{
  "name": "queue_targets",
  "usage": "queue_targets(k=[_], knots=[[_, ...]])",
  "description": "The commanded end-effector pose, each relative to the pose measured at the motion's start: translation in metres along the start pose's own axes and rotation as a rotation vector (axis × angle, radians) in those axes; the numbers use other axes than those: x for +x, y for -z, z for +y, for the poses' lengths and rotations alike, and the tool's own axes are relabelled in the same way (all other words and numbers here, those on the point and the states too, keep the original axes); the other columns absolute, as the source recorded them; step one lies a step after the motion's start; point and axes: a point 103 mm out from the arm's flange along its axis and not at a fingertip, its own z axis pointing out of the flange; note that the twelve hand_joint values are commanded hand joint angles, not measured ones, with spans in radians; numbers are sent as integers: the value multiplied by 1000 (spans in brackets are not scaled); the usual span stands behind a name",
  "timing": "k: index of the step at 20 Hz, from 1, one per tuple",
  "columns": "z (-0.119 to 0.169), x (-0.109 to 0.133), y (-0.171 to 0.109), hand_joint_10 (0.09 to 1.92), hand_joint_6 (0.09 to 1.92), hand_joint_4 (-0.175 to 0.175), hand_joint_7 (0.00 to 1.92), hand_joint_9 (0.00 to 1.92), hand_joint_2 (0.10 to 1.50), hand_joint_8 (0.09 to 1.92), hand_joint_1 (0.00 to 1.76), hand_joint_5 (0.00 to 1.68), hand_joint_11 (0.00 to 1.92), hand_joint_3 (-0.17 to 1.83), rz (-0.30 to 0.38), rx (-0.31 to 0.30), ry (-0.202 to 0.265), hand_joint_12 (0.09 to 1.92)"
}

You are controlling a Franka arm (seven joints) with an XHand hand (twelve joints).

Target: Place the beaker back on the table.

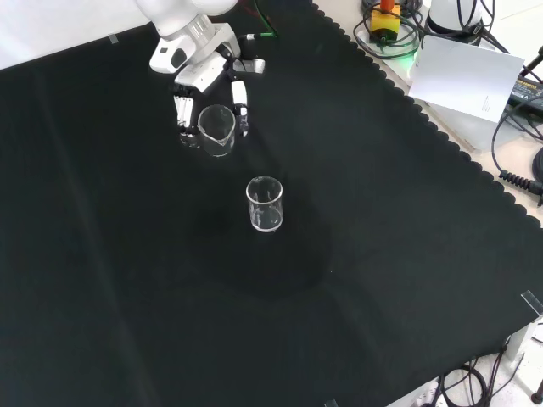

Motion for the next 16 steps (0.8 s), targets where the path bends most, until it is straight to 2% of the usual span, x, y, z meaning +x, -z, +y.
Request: queue_targets(k=[1, 6, 8, 9, 11, 16], knots=[[-3, -25, -9, 1022, 1044, -120, 1286, 1292, 1128, 645, 1281, 964, 1061, -175, 110, -108, 17, 794], [-1, -33, -16, 1016, 1043, -117, 1285, 1285, 1128, 645, 1281, 965, 1058, -175, 149, -166, 12, 794], [0, -36, -19, 692, 1087, -155, 1224, 1297, 1112, 761, 1362, 936, 1054, -175, 159, -175, 10, 785], [1, -37, -21, 596, 1096, -165, 1210, 1305, 1107, 787, 1384, 931, 1054, -175, 163, -176, 8, 782], [3, -40, -24, 516, 1101, -174, 1200, 1313, 1102, 806, 1402, 927, 1054, -175, 167, -176, 3, 778], [5, -48, -33, 486, 1102, -175, 1199, 1318, 1100, 807, 1407, 928, 1054, -175, 174, -168, -12, 775]])
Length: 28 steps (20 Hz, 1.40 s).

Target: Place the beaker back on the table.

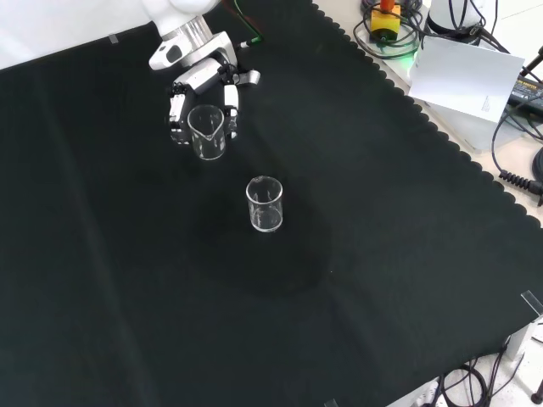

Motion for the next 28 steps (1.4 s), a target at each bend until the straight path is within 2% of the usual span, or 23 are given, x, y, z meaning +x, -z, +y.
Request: queue_targets(k=[1, 4, 7, 23, 26, 28], knots=[[1, -12, -7, 485, 1102, -175, 1200, 1319, 1100, 806, 1408, 928, 1054, -175, 9, -1, -20, 775], [2, -17, -11, 481, 1100, -175, 1200, 1320, 1100, 805, 1408, 929, 1055, -175, 18, -1, -27, 774], [1, -23, -17, 476, 1098, -175, 1201, 1322, 1099, 805, 1408, 930, 1055, -175, 47, -28, -32, 773], [1, -34, -40, 463, 1089, -175, 1207, 1328, 1097, 794, 1408, 935, 1055, -175, 77, -56, -47, 769], [0, -36, -44, 835, 1037, -124, 1280, 1316, 1119, 652, 1304, 969, 1061, -175, 82, -57, -52, 774], [0, -38, -46, 636, 1080, -156, 1227, 1307, 1109, 755, 1368, 942, 1056, -175, 83, -53, -57, 773]])
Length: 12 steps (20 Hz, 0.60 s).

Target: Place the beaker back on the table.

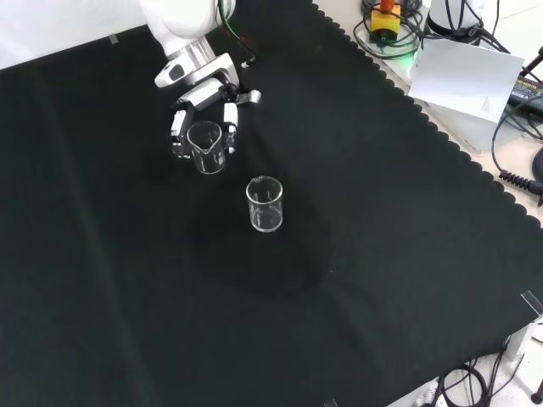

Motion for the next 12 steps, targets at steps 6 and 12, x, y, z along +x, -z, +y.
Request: queue_targets(k=[6, 12], knots=[[0, -8, -8, 441, 1082, -175, 1216, 1338, 1094, 778, 1408, 944, 1061, -175, 4, 9, -21, 764], [0, -10, -12, 432, 1081, -175, 1220, 1339, 1093, 768, 1409, 947, 1065, -175, 1, 19, -29, 763]])
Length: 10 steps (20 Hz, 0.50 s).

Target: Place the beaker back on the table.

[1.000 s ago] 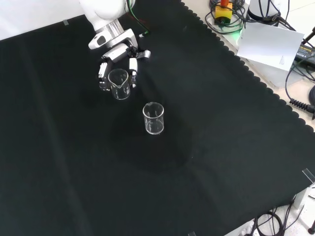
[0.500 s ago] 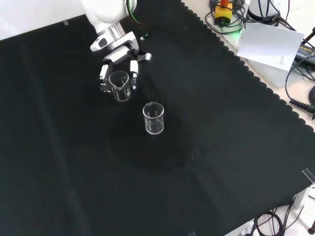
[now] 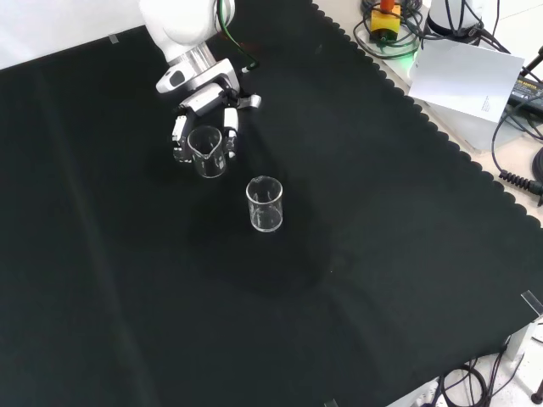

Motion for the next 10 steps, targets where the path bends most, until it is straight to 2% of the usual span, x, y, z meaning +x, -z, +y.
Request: queue_targets(k=[1, 10], knots=[[0, -3, -3, 431, 1081, -175, 1221, 1340, 1093, 765, 1409, 948, 1066, -175, 1, 8, -8, 763], [-1, -4, -5, 277, 1065, -172, 1239, 1382, 1082, 709, 1408, 1003, 1113, -175, 6, 14, -29, 766]])
